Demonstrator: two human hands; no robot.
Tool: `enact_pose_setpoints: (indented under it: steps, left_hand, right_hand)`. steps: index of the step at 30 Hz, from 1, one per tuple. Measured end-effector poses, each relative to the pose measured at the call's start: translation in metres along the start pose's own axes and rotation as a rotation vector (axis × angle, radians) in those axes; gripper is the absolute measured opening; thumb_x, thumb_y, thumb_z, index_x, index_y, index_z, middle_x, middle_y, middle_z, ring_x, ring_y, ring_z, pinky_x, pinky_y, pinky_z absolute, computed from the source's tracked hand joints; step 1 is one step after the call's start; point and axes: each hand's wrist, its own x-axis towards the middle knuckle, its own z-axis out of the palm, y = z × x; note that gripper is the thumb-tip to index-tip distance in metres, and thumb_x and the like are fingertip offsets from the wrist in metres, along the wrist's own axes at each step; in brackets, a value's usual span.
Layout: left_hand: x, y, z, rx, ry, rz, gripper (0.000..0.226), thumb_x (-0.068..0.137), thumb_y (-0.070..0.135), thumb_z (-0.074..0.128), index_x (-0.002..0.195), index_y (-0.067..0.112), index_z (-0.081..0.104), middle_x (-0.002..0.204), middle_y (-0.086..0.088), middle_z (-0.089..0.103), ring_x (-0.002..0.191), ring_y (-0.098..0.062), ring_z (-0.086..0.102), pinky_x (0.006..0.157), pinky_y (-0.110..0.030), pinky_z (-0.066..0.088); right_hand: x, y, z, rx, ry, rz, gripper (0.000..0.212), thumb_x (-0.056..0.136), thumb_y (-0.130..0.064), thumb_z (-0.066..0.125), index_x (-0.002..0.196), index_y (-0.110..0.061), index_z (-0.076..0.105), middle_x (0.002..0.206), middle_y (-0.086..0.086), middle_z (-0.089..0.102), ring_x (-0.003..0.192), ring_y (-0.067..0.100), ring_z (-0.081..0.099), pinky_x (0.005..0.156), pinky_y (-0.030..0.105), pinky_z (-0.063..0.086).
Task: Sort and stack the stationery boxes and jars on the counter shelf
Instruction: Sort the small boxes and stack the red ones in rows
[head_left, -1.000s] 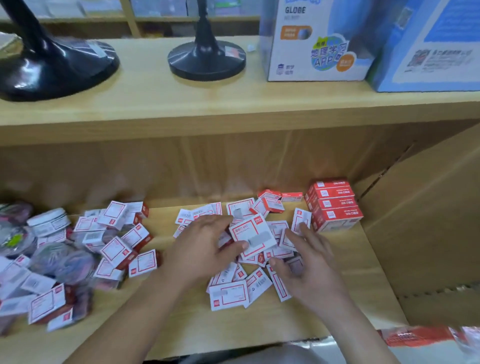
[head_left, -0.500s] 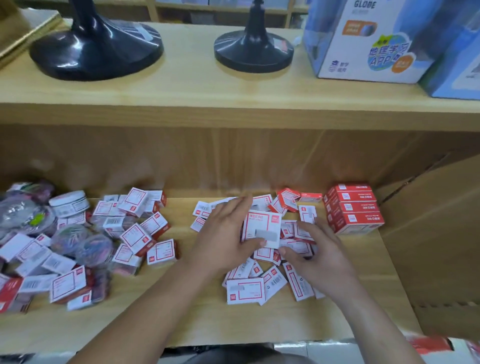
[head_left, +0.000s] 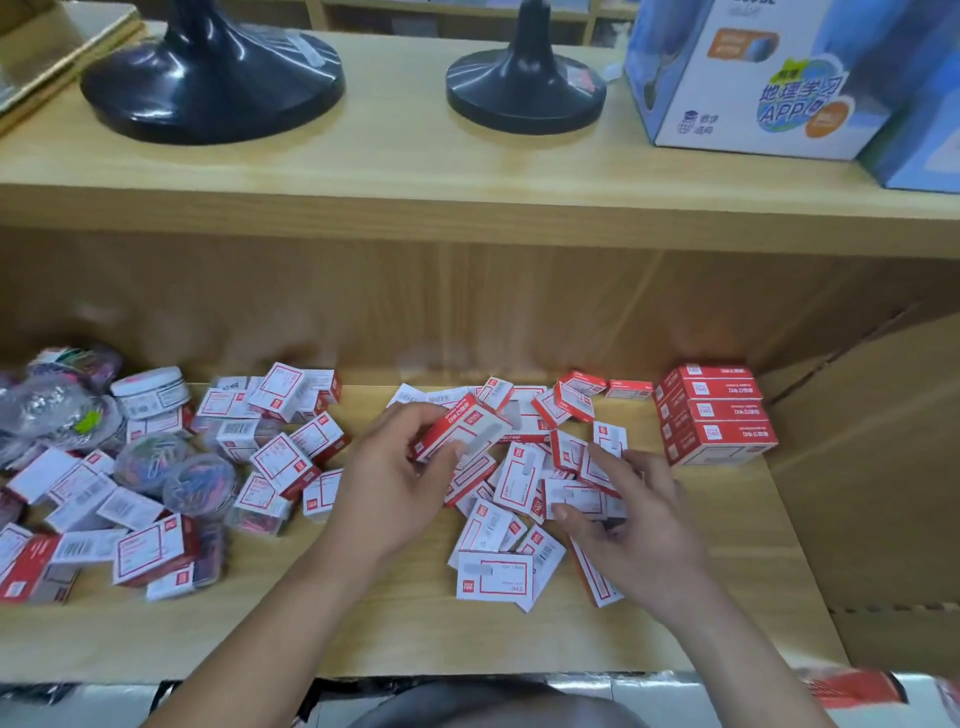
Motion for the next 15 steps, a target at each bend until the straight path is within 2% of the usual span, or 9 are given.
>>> enact_pose_setpoints:
  steps: [3,6,8,10,12,15]
  left_hand:
    - [-0.009,0.004,0.002,-0.038,-0.027,0.01,0.028,0.089,0.018,0.067,0.113,0.031,0.067,0.11,0.017,0.065,0.098,-0.012,0.068,0.074,-0.038,0.06]
    - [-0.007,0.007,0.002,-0.018,-0.066,0.001,0.033,0.091,0.012,0.068,0.119,0.029,0.07,0.113,0.018,0.066,0.101,-0.011,0.068,0.079,-0.04,0.059]
    - [-0.006,0.015,0.001,0.003,-0.081,-0.005,0.034,0.092,0.01,0.071,0.119,0.03,0.07,0.113,0.022,0.066,0.099,-0.007,0.067,0.081,-0.035,0.058]
    - [-0.003,0.03,0.004,0.022,-0.114,0.009,0.033,0.092,0.013,0.072,0.119,0.032,0.07,0.109,0.025,0.067,0.095,-0.003,0.066,0.08,-0.026,0.056]
    - [-0.001,0.05,0.013,0.017,-0.174,0.007,0.031,0.092,0.019,0.073,0.119,0.035,0.07,0.103,0.027,0.068,0.089,0.0,0.065,0.077,-0.018,0.053]
    - [0.005,0.077,0.032,-0.064,-0.28,0.031,0.033,0.093,0.022,0.073,0.115,0.046,0.064,0.093,0.018,0.068,0.081,-0.009,0.066,0.073,-0.022,0.053]
  right_hand:
    - [-0.006,-0.001,-0.002,0.001,-0.023,-0.019,0.073,0.073,-0.057,0.08,0.139,-0.035,0.056,0.125,-0.007,0.046,0.12,0.023,0.049,0.099,0.044,0.05]
    - [-0.003,-0.002,-0.016,0.11,-0.068,0.008,0.063,0.077,-0.05,0.079,0.135,-0.035,0.059,0.12,-0.016,0.051,0.117,0.013,0.054,0.094,0.038,0.054]
    - [0.002,-0.005,-0.03,0.07,-0.001,-0.034,0.056,0.079,-0.046,0.078,0.13,-0.03,0.064,0.116,-0.018,0.059,0.114,0.013,0.056,0.094,0.033,0.051]
    - [0.008,-0.015,-0.045,0.128,0.082,-0.07,0.046,0.081,-0.039,0.079,0.125,-0.03,0.067,0.113,-0.02,0.062,0.11,0.006,0.059,0.091,0.023,0.048]
    - [0.013,-0.033,-0.057,0.306,0.04,-0.089,0.045,0.082,-0.031,0.08,0.125,-0.036,0.065,0.115,-0.024,0.062,0.104,-0.001,0.062,0.081,0.014,0.051]
    - [0.019,-0.042,-0.062,0.361,-0.025,-0.196,0.046,0.083,-0.018,0.08,0.125,-0.03,0.067,0.112,-0.022,0.064,0.095,0.002,0.063,0.073,0.011,0.047]
